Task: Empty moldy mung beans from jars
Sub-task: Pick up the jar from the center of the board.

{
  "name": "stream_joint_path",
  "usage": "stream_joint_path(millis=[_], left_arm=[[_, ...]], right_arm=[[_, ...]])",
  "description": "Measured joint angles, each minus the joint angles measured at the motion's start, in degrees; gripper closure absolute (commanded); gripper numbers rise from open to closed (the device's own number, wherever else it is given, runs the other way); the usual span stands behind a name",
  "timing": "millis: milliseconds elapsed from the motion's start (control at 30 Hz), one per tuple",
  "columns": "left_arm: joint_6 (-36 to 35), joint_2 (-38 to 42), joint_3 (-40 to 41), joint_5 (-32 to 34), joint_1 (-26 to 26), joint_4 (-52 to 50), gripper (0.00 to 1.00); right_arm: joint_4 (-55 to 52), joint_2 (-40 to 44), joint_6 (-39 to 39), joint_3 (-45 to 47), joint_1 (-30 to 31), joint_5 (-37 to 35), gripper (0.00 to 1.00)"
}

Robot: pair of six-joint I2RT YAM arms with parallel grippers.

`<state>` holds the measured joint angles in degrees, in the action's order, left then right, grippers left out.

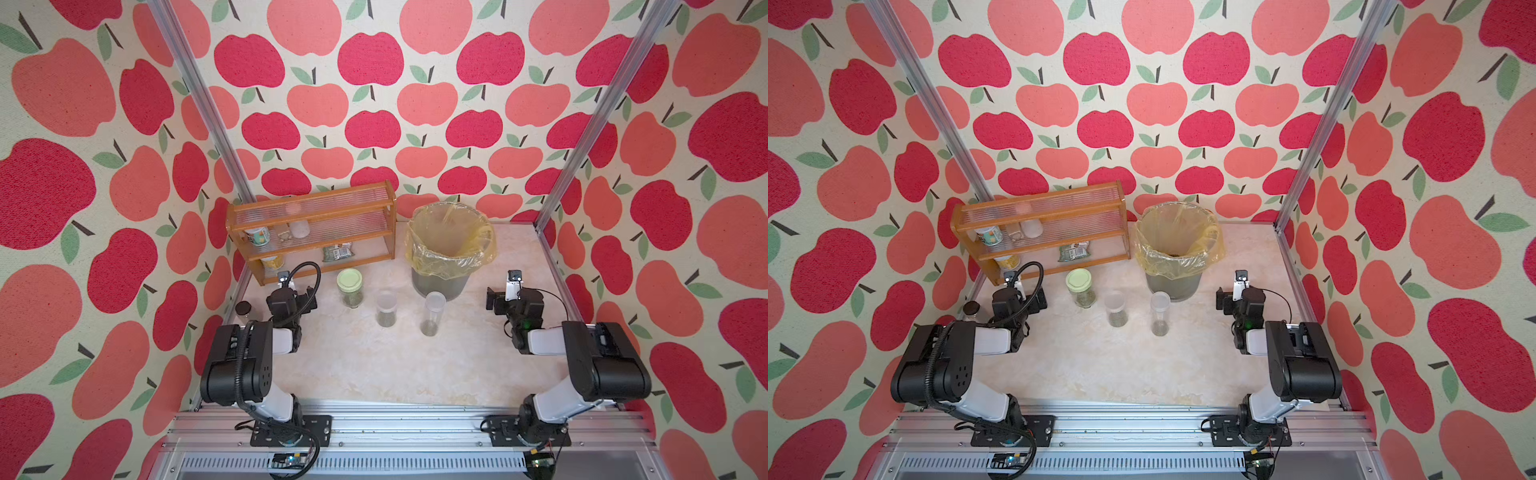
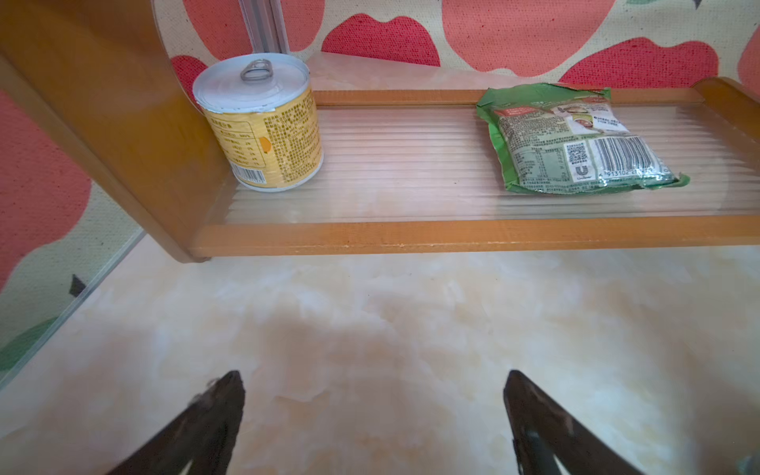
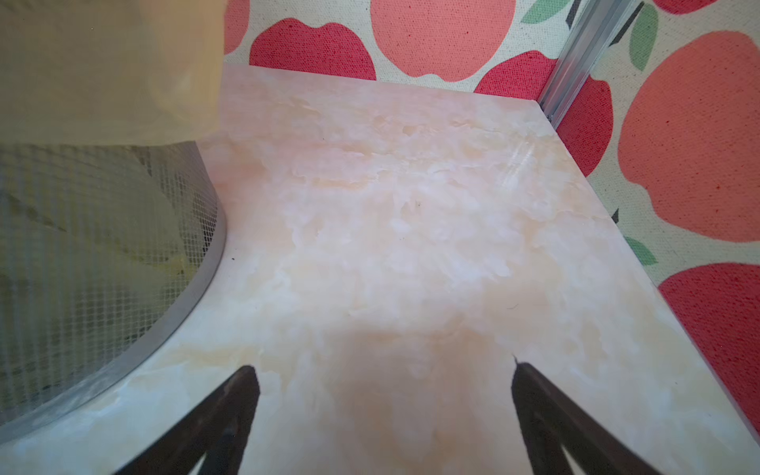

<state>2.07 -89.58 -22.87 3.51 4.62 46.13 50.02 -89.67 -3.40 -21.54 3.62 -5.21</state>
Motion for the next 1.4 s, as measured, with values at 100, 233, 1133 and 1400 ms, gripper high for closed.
stream_joint_path(millis=[100, 233, 1133, 1400], left_arm=[[0.0, 0.0, 0.0, 0.0, 0.0, 0.0, 0.0], [0.0, 0.0, 0.0, 0.0, 0.0, 0.0, 0.0], [-0.4, 0.0, -0.2, -1.8, 0.0, -0.5, 0.0], [-0.7, 4.6, -3.0, 0.6, -2.1, -8.6, 0.0]], right_arm=[[0.0, 0.0, 0.0, 0.0, 0.0, 0.0, 0.01], [0.0, 0.0, 0.0, 0.0, 0.0, 0.0, 0.01], [-0.6, 2.6, 0.6, 0.0, 0.0, -2.2, 0.01], [-5.6, 15.1, 0.9, 0.5, 0.4, -4.0, 0.04]])
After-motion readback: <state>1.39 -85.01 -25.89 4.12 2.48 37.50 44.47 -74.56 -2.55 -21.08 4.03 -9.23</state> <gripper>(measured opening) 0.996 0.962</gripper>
